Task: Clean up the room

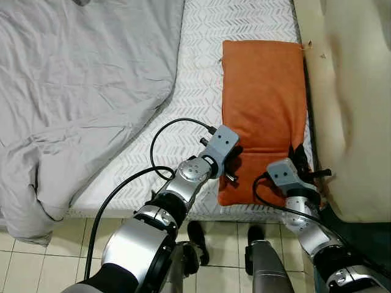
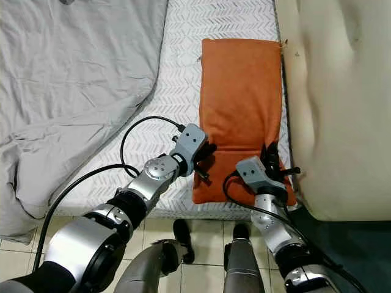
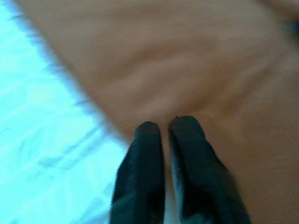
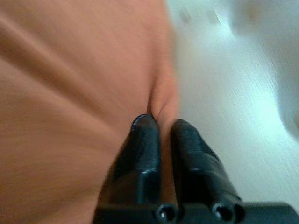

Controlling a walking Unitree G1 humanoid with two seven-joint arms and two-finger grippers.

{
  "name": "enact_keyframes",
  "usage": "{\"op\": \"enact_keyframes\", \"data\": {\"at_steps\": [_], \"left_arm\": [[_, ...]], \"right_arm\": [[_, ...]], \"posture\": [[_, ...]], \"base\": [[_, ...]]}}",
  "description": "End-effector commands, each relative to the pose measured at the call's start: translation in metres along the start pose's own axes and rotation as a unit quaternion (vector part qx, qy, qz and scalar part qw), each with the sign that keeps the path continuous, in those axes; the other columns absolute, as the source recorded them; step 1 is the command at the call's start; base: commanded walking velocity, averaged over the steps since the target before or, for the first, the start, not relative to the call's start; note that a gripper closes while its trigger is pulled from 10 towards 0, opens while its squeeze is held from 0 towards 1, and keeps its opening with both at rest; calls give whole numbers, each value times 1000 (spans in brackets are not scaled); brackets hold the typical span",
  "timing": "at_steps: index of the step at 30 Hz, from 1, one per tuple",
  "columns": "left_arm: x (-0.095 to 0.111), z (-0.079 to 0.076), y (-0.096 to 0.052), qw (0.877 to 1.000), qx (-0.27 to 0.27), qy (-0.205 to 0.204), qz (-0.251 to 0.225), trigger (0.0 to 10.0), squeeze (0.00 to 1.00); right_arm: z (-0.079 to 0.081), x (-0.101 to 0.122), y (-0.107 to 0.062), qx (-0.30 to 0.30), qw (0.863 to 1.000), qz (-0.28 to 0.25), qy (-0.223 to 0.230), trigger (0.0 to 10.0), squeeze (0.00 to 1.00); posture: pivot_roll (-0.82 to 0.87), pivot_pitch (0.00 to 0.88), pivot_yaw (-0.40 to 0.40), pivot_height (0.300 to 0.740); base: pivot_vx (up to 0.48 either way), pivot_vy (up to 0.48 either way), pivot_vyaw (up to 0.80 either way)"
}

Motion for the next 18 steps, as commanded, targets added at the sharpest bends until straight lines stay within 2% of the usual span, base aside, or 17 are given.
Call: {"op": "enact_keyframes", "data": {"at_steps": [1,2,8,11,12,16,18], "left_arm": [[-22,-14,-1,999,-7,-20,34,10000,922],[-21,-13,-1,999,-6,-19,34,10000,1000],[-15,-7,-1,1000,0,-15,20,10000,1000],[-7,6,-5,1000,13,-5,-8,10000,1000],[-4,13,-8,1000,17,-5,-23,10000,1000],[-1,42,-26,997,20,36,-71,10000,1000],[-4,52,-37,995,15,54,-88,10000,1000]], "right_arm": [[-13,-40,-8,-29,996,88,-15,10000,1000],[-12,-39,-8,-30,996,89,-11,10000,1000],[-7,-32,-11,-33,996,83,18,10000,1000],[-15,-24,-16,-39,996,63,46,10000,1000],[-21,-18,-19,-45,996,46,56,10000,1000],[-53,7,-35,-64,993,-12,97,10000,1000],[-65,19,-46,-63,991,-36,116,10000,1000]], "posture": [[-256,486,168,740],[-255,487,169,740],[-242,466,167,740],[-234,429,164,740],[-233,406,163,740],[-227,305,157,740],[-227,263,153,740]], "base": [[0,0,0],[0,0,0],[0,0,0],[0,0,0],[0,0,0],[0,0,0],[0,0,0]]}}
Point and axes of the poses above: a point about 5 cm out from each wrist's last joint towards the gripper, its own y axis pointing out of the wrist towards the gripper, its own x axis along the axis of the wrist's last joint, z = x × y, the point moved 1 cm from there along y, pointing out of the wrist towards the gripper, and after that the axes turned 7 degrees about -y, right-handed, at the moved point
